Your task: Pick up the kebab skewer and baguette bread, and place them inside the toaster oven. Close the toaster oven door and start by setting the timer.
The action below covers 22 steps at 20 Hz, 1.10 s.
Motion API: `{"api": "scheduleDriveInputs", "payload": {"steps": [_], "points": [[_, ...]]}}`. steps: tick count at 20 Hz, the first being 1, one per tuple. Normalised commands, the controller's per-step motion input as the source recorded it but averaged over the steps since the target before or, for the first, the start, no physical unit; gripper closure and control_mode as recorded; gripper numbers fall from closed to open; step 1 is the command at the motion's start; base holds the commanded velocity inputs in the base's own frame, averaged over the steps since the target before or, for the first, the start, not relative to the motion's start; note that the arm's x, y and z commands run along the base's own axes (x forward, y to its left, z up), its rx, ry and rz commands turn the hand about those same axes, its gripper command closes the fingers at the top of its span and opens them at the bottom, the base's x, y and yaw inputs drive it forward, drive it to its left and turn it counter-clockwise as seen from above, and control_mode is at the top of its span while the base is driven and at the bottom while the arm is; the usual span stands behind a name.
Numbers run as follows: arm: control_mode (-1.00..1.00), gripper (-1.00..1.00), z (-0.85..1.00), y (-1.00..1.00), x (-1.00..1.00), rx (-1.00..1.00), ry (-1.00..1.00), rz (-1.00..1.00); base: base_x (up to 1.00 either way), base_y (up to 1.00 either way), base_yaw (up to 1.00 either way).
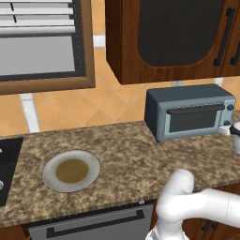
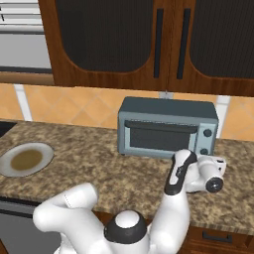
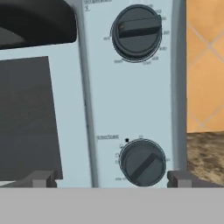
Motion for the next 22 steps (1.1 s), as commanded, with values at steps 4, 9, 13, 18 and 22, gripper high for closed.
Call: {"api": "scheduleDriveInputs", "payload": {"steps": [4, 9, 13, 18, 22], "points": [[-1.00, -1.00, 0.00, -0.11, 0.08, 0.03, -0.01, 0.04, 0.00, 0.00, 0.00], [-1.00, -1.00, 0.00, -0.18, 0.10, 0.02, 0.00, 0.00, 0.00, 0.00, 0.00], [-1.00, -1.00, 0.00, -0.03, 0.01, 0.00, 0.00, 0.00, 0.00, 0.00, 0.00], [-1.00, -1.00, 0.00, 0.00, 0.00, 0.00, 0.00, 0.00, 0.00, 0.00, 0.00], [-1.00, -1.00, 0.00, 0.00, 0.05, 0.00, 0.00, 0.00, 0.00, 0.00, 0.00]]}}
